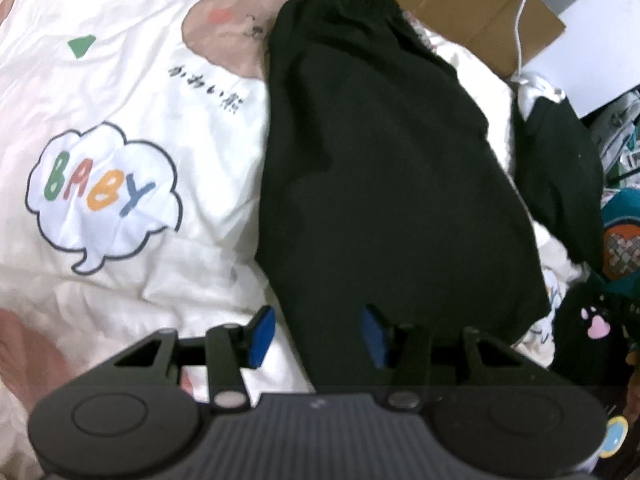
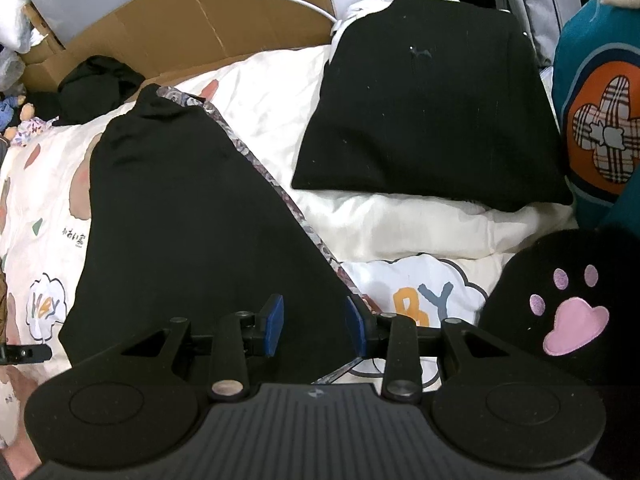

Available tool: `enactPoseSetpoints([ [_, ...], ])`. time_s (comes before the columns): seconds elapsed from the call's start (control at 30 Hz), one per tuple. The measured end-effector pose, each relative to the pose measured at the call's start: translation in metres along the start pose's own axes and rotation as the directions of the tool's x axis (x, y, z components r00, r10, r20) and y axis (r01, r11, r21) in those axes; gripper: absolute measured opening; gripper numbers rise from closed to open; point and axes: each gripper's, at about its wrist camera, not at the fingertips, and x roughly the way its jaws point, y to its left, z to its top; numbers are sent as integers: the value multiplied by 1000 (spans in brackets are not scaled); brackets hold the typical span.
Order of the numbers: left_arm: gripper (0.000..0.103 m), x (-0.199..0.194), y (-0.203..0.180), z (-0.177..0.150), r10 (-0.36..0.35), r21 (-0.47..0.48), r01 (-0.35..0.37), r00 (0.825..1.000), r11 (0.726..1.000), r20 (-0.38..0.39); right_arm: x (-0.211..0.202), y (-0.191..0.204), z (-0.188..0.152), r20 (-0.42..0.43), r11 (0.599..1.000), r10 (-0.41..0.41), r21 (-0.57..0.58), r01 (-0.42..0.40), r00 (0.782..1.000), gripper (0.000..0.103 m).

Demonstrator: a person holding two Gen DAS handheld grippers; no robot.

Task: Fold clothes

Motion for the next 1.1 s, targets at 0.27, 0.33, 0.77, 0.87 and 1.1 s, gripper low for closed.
enactPoseSetpoints([
  [0.27, 51, 33, 18, -26, -140, 13, 141, 986, 990, -90, 32, -13, -3, -79, 998, -56, -21, 55, 995, 39],
  [0.33, 51, 41, 22, -33, -148, 20, 152, 982, 988, -120, 42, -17, -5, -103, 998, -66, -24, 64, 992, 39],
  [0.77, 22, 77, 26, -53, -208, -20, 208, 954, 978, -216, 65, -29, -17, -163, 998, -54, 27, 59, 985, 32],
  [0.87, 9, 77, 24, -50, -220, -3, 225, 950, 974, -223, 65, -30, -17, -171, 998, -51, 13, 54, 984, 11],
  [1.1, 5, 81, 18, -57, -228, 26, 244, 935, 969, -273, 62, -31, -11, -178, 993, -117, -23, 114, 977, 6],
])
